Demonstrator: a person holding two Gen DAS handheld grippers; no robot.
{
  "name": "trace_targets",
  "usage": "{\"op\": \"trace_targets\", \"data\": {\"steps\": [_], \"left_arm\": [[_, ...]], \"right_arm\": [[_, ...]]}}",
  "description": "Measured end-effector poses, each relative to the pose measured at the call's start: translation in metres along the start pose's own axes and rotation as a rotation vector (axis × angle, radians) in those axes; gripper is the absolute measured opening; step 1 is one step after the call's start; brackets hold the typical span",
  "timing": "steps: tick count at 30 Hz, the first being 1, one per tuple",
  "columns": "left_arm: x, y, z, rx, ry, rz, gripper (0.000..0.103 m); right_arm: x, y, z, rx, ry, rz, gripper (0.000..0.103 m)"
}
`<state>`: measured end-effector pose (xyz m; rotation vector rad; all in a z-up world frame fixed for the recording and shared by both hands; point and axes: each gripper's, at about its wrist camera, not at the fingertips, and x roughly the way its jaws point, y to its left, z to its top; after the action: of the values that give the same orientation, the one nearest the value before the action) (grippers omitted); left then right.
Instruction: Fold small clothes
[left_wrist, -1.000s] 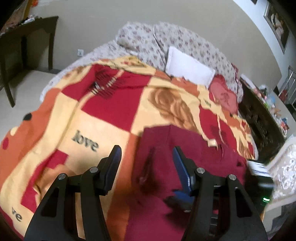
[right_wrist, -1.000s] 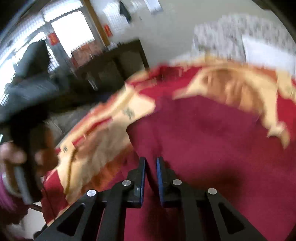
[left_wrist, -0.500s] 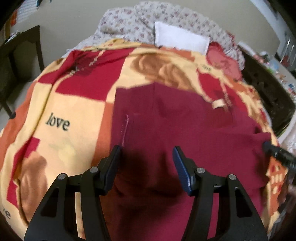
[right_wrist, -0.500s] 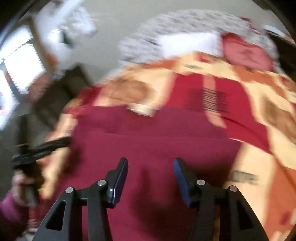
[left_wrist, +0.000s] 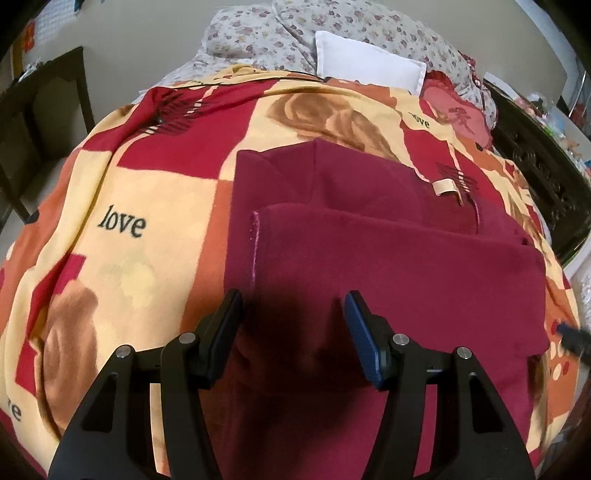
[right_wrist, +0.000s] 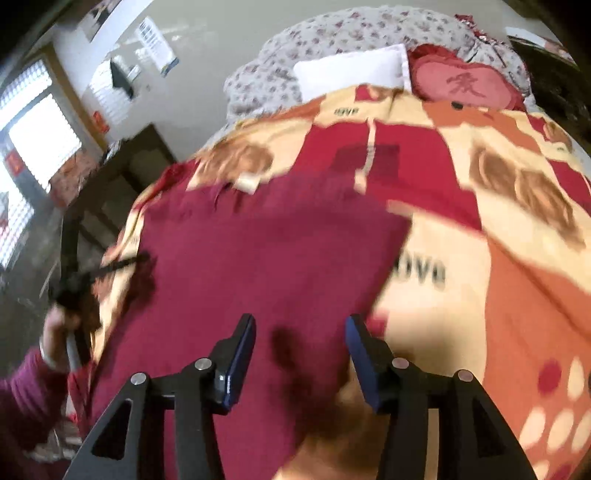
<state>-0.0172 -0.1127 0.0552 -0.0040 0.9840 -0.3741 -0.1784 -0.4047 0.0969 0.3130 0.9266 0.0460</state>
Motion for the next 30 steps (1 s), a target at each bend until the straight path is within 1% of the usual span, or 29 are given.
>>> {"op": "trace_targets", "data": {"steps": [2, 3, 4, 5, 6, 7, 8, 9, 11, 12, 15, 16, 18, 21, 24, 27, 30], "left_arm": [[-0.006, 0.000, -0.001, -0.015, -0.009, -0.012, 0.058], [-0.009, 0.000, -0.001, -0.018, -0.012, -0.015, 0.057], [-0.012, -0.002, -0.002, -0.021, -0.016, -0.021, 0.057], [-0.015, -0.004, -0.002, -0.020, -0.018, -0.025, 0.057], [-0.018, -0.005, -0.003, -0.015, -0.018, -0.029, 0.057], [-0.022, -0.007, -0.004, -0.005, -0.016, -0.031, 0.057], [-0.027, -0.008, -0.006, 0.004, -0.017, -0.029, 0.058], [-0.030, -0.007, -0.007, 0.009, -0.022, -0.027, 0.058], [-0.040, -0.003, -0.013, 0.011, -0.041, -0.013, 0.058], [-0.043, 0.000, -0.016, 0.003, -0.045, -0.009, 0.058], [-0.042, 0.007, -0.027, -0.024, -0.021, -0.020, 0.058], [-0.042, 0.008, -0.029, -0.028, -0.014, -0.020, 0.057], [-0.043, 0.009, -0.036, -0.025, 0.001, -0.019, 0.057], [-0.054, 0.009, -0.043, -0.010, -0.012, -0.014, 0.057], [-0.061, 0.009, -0.050, -0.017, -0.018, -0.021, 0.058], [-0.062, 0.008, -0.057, -0.018, -0.011, -0.013, 0.057], [-0.064, 0.006, -0.063, -0.006, -0.005, 0.001, 0.058]], "right_arm": [[0.004, 0.009, -0.013, -0.053, 0.001, -0.023, 0.049], [0.007, 0.012, -0.018, -0.079, -0.003, -0.054, 0.049], [0.015, 0.014, -0.020, -0.094, -0.012, -0.109, 0.049], [0.019, 0.013, -0.020, -0.097, -0.015, -0.133, 0.043], [0.025, 0.011, -0.019, -0.094, -0.014, -0.154, 0.027], [0.028, 0.009, -0.019, -0.085, -0.019, -0.188, 0.022], [0.026, 0.006, -0.020, -0.074, -0.023, -0.200, 0.015], [0.022, 0.004, -0.021, -0.064, -0.021, -0.193, 0.013], [0.015, 0.006, -0.026, -0.058, -0.010, -0.179, 0.011], [0.014, 0.008, -0.031, -0.062, -0.003, -0.177, 0.009], [0.032, 0.008, -0.048, -0.061, 0.100, -0.192, 0.006], [0.032, 0.007, -0.051, -0.055, 0.103, -0.194, 0.006], [0.019, 0.003, -0.053, 0.008, 0.062, -0.176, 0.006], [-0.005, 0.000, -0.047, 0.090, -0.020, -0.126, 0.006], [-0.018, 0.011, -0.035, 0.089, -0.067, -0.130, 0.008], [-0.011, 0.028, -0.024, 0.066, -0.076, -0.093, 0.008], [0.011, 0.041, -0.010, 0.054, -0.054, -0.106, 0.008]]}}
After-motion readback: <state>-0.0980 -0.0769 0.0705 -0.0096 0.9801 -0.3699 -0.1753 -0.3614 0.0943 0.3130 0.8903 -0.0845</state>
